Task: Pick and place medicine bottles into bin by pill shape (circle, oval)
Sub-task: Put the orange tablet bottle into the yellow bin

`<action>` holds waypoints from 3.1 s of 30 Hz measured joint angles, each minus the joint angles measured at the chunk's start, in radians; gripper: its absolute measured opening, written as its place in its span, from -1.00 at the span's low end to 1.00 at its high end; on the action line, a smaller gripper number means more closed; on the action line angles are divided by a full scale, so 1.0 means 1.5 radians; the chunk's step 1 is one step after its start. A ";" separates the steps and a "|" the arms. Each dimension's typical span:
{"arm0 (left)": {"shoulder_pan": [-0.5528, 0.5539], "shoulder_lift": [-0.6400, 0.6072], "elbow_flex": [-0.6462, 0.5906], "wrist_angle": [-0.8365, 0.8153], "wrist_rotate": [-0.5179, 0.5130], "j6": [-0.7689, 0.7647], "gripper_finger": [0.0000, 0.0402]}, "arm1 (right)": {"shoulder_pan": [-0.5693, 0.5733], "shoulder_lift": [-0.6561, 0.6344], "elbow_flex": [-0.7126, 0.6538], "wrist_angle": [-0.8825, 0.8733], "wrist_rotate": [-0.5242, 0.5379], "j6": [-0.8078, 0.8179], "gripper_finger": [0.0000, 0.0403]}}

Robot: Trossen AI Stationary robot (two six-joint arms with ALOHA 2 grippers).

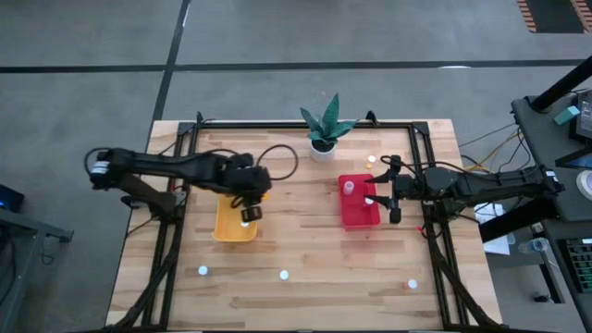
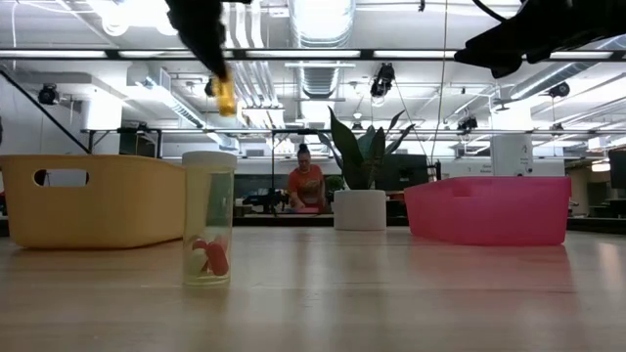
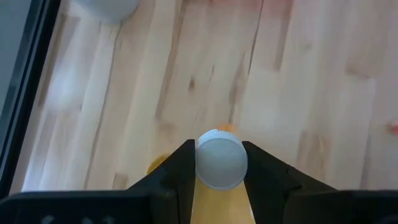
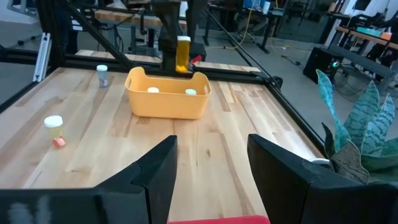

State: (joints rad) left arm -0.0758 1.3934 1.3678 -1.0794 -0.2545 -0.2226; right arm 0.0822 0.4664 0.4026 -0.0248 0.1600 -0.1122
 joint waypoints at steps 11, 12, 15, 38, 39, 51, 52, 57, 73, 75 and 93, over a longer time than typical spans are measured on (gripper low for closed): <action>-0.030 -0.152 -0.132 -0.054 -0.009 -0.089 -0.52 | -0.001 0.000 0.000 0.000 0.000 0.009 -0.07; -0.031 -0.167 -0.148 -0.055 -0.009 -0.093 -0.52 | -0.001 0.000 0.000 0.000 0.000 0.010 -0.07; -0.030 -0.202 -0.193 -0.056 -0.008 -0.108 -0.52 | -0.001 0.001 0.000 0.000 0.000 0.015 -0.07; -0.028 -0.120 -0.345 0.018 -0.031 -0.092 -0.52 | -0.001 0.006 0.000 -0.001 0.000 0.029 -0.07; -0.028 -0.108 -0.345 0.019 -0.037 -0.089 -0.52 | -0.001 0.006 0.000 -0.001 0.000 0.029 -0.07; 0.007 -0.036 -0.350 0.091 -0.056 -0.054 -0.52 | -0.001 0.006 0.000 -0.007 0.000 0.029 -0.07; 0.011 -0.036 -0.351 0.091 -0.056 -0.054 -0.52 | -0.001 0.006 0.000 -0.009 0.000 0.029 -0.07; 0.020 -0.038 -0.366 0.096 -0.061 -0.054 -0.52 | -0.001 0.006 0.000 -0.014 0.000 0.029 -0.07; 0.021 -0.039 -0.393 0.134 -0.061 -0.051 -0.45 | -0.001 0.006 0.000 -0.015 0.000 0.033 -0.07; 0.021 -0.039 -0.393 0.134 -0.062 -0.051 -0.41 | -0.001 0.005 0.000 -0.015 0.000 0.034 -0.07; 0.021 -0.058 -0.383 0.097 -0.063 -0.052 -0.32 | -0.001 0.006 0.000 -0.015 -0.001 0.042 -0.07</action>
State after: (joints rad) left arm -0.0448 1.3063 0.7926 -0.9345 -0.3496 -0.3002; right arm 0.0814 0.4747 0.4026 -0.0475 0.1593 -0.0494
